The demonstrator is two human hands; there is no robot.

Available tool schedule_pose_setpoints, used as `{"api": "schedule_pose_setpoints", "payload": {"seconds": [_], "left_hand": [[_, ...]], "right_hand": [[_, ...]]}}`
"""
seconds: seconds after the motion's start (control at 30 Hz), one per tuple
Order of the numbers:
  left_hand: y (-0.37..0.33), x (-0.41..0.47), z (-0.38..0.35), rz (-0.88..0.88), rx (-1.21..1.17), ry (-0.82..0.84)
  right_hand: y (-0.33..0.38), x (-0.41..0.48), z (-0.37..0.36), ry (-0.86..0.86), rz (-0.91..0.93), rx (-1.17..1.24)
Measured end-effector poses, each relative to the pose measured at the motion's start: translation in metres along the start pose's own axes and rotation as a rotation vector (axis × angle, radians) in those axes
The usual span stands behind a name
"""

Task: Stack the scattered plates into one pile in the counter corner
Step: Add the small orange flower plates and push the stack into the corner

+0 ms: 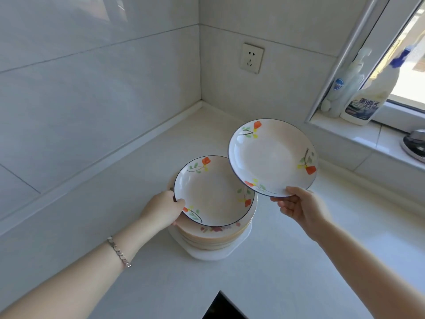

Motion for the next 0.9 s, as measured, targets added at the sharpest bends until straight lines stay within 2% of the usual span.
{"api": "schedule_pose_setpoints", "payload": {"seconds": [0.07, 0.13, 0.23, 0.3, 0.6, 0.9], "left_hand": [[-0.002, -0.006, 0.010, -0.029, 0.099, -0.149], [-0.004, -0.009, 0.010, -0.064, 0.033, -0.224], [-0.002, 0.000, -0.002, -0.124, -0.216, -0.162], [0.001, 0.007, -0.007, -0.152, -0.300, -0.132], [0.010, 0.009, -0.009, -0.216, -0.442, -0.125], [0.013, 0.008, -0.015, -0.201, -0.571, -0.147]], "right_hand": [[0.001, -0.004, -0.010, 0.048, 0.003, -0.092], [-0.003, -0.007, -0.020, 0.091, -0.020, -0.154], [-0.016, -0.009, -0.040, 0.168, -0.100, -0.223], [-0.024, -0.009, -0.051, 0.198, -0.143, -0.283], [-0.038, -0.009, -0.065, 0.230, -0.186, -0.444], [-0.047, -0.001, -0.051, 0.264, -0.157, -0.835]]}}
Point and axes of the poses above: each hand's wrist, its own x-axis towards the middle knuckle, its own z-axis out of the back of the hand, y = z × x, the point moved 9 cm from there along x, towards the middle knuckle, and after that the axes turned 9 degrees about z, right-handed, at the moved point
